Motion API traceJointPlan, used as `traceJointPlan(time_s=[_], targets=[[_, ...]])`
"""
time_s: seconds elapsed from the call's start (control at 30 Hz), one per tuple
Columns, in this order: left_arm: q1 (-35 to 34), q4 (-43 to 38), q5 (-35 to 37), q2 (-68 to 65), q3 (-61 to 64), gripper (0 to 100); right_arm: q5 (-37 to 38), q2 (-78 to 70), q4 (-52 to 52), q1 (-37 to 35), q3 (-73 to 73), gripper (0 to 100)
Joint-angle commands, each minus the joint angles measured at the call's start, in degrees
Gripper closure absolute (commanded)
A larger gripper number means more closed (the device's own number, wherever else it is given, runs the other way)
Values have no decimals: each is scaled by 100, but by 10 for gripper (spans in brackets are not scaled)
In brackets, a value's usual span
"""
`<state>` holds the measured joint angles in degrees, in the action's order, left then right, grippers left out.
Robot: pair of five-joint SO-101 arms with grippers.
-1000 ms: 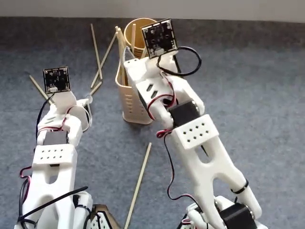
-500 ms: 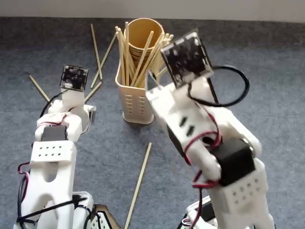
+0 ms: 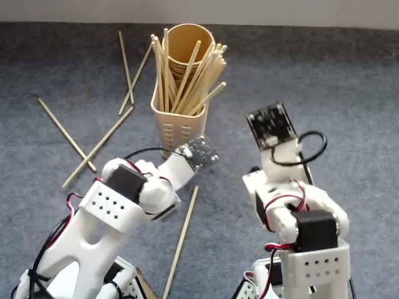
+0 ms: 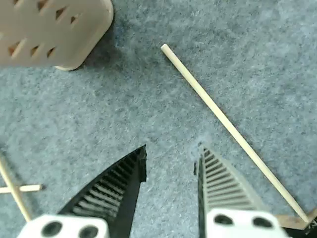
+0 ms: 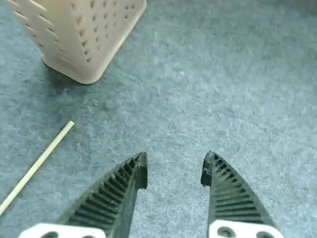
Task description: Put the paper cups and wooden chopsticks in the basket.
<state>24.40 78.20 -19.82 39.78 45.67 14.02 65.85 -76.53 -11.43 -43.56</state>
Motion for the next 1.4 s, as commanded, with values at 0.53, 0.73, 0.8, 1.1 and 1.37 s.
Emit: traceJointPlan(time_s=[0.53,0.73,0.8,1.1,1.37], targets=[[242,-2259,1793,-2334,-101,726,290,3108,664,576,-3178,811],[251,-1969,2374,-2018,-400,726,290,3108,664,576,-3187,811],[400,-1978,2462,-2018,-400,726,290,3108,664,576,-3187,811],[919,-2963,2725,-2730,13,727,290,3116,655,1103,-3169,811],[655,-3437,2760,-3679,-75,867,290,3152,655,1226,-3160,811]])
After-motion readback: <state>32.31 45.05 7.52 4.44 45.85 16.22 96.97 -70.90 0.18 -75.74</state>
